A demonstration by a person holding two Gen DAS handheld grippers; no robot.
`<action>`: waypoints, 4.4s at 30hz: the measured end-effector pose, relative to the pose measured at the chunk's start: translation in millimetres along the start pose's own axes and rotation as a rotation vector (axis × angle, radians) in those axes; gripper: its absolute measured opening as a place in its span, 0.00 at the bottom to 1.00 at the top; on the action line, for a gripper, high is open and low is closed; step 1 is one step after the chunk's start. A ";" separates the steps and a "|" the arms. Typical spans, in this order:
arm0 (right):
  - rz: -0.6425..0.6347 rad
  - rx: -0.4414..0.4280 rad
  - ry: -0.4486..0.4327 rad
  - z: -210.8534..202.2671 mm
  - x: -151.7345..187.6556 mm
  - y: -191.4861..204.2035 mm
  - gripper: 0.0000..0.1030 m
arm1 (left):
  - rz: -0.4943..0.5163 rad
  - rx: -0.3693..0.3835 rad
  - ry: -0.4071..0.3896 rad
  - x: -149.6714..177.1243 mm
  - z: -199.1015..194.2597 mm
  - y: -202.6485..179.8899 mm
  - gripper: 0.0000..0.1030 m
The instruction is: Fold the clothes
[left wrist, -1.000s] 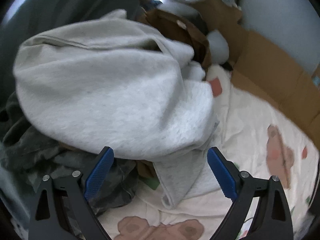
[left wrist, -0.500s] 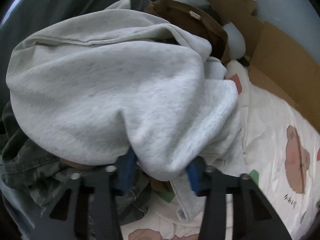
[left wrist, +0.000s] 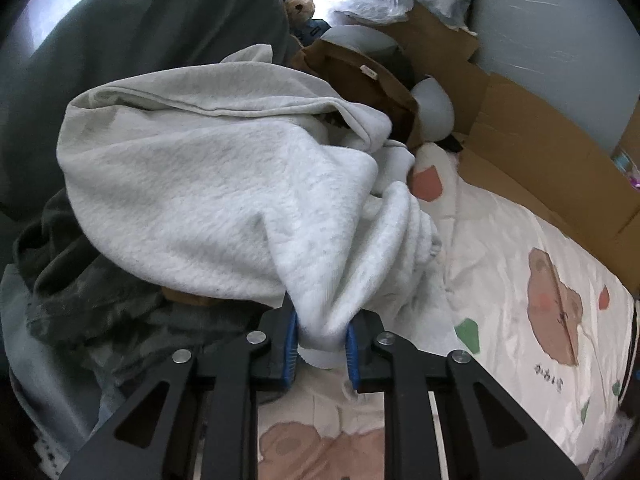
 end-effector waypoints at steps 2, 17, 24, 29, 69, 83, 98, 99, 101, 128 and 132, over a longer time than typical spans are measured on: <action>-0.001 -0.001 -0.001 0.0 -0.2 0.0 0.95 | 0.005 0.006 -0.002 3.3 -5.5 1.2 0.17; -0.014 -0.009 0.023 4.5 3.1 5.2 0.95 | 0.060 0.037 0.062 61.7 -42.4 11.3 0.17; -0.029 -0.017 0.041 8.6 6.6 12.5 0.95 | 0.144 0.074 0.121 103.1 -59.0 -4.5 0.17; -0.033 -0.022 0.053 11.3 10.6 15.3 0.95 | 0.181 0.089 0.157 126.6 -63.1 -14.7 0.17; -0.037 -0.015 0.101 25.4 24.9 13.8 0.95 | -0.017 -0.143 0.161 121.8 -67.0 104.8 0.62; -0.046 0.000 0.121 31.3 30.7 13.1 0.95 | -0.037 -0.352 0.062 46.0 -17.9 168.1 0.62; -0.058 0.009 0.142 38.7 35.7 13.9 0.95 | 0.118 -0.513 0.038 -29.3 18.1 195.5 0.62; -0.059 0.009 0.144 39.4 36.0 14.1 0.95 | 0.133 -0.523 0.046 -33.0 22.8 196.0 0.62; -0.061 0.010 0.147 40.4 37.2 14.4 0.95 | 0.140 -0.530 0.053 -41.1 31.4 196.0 0.62; -0.077 0.002 0.154 46.1 39.9 19.4 0.95 | -0.050 -0.124 -0.179 -159.5 -25.0 86.0 0.05; -0.077 0.001 0.150 45.2 38.7 19.3 0.95 | -0.039 -0.076 -0.199 -167.2 -51.6 65.2 0.05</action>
Point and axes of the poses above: each gripper's, at about its wrist camera, not at the fingertips, and z roughly the way its jaws point, y to its left, x to its underside, the point moved 9 cm from there along z, roughly the way its jaws point, and after that the axes turned 1 degree about -x, right-handed, at the moved point
